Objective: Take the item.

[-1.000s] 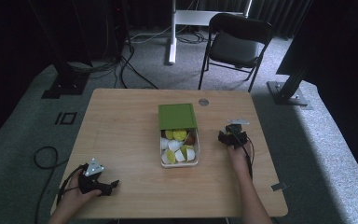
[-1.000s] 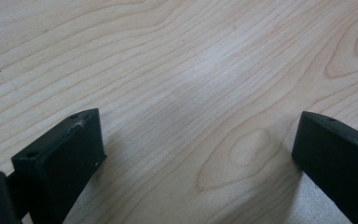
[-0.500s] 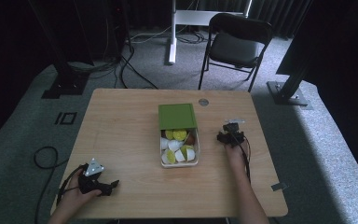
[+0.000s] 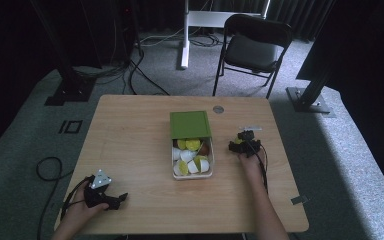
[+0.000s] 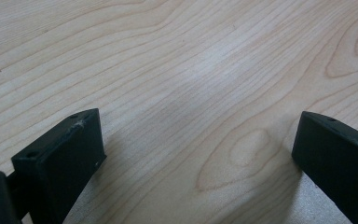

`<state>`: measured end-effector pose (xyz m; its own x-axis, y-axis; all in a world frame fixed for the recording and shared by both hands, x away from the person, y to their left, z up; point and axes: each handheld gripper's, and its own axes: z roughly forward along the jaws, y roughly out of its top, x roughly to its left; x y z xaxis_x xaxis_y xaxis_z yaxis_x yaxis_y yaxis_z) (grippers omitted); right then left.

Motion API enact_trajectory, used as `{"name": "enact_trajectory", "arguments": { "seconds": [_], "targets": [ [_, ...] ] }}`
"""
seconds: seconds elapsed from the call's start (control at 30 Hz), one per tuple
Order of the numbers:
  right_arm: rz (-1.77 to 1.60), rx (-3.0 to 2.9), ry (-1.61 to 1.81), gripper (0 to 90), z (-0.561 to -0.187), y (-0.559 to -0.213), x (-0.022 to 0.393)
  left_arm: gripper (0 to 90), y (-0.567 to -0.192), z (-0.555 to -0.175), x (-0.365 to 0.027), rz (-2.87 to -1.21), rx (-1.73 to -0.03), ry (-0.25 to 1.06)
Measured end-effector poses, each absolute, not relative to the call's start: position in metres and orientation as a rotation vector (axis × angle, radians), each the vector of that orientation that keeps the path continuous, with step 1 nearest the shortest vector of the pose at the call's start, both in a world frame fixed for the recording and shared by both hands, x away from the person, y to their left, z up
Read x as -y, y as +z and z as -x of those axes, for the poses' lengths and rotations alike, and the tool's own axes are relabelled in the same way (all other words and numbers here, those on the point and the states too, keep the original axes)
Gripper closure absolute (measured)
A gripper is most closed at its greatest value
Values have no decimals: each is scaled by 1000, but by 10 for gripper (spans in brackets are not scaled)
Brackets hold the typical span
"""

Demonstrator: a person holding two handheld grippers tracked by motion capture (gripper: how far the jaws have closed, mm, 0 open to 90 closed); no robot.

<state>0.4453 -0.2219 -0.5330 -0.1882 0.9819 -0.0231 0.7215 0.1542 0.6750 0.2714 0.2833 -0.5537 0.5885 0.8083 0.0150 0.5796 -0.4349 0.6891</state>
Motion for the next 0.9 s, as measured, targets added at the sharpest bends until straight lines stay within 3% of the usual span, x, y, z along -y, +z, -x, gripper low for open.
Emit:
{"name": "enact_trajectory", "arguments": {
  "seconds": [0.23, 0.9],
  "targets": [
    [-1586, -2015, 848, 119, -439, -517, 221, 31, -554, -271, -283, -2171, -1096, 457],
    [-1547, -1974, 925, 111, -400, -500, 234, 31, -554, -271, -283, -2170, -1097, 457]
  ]
}}
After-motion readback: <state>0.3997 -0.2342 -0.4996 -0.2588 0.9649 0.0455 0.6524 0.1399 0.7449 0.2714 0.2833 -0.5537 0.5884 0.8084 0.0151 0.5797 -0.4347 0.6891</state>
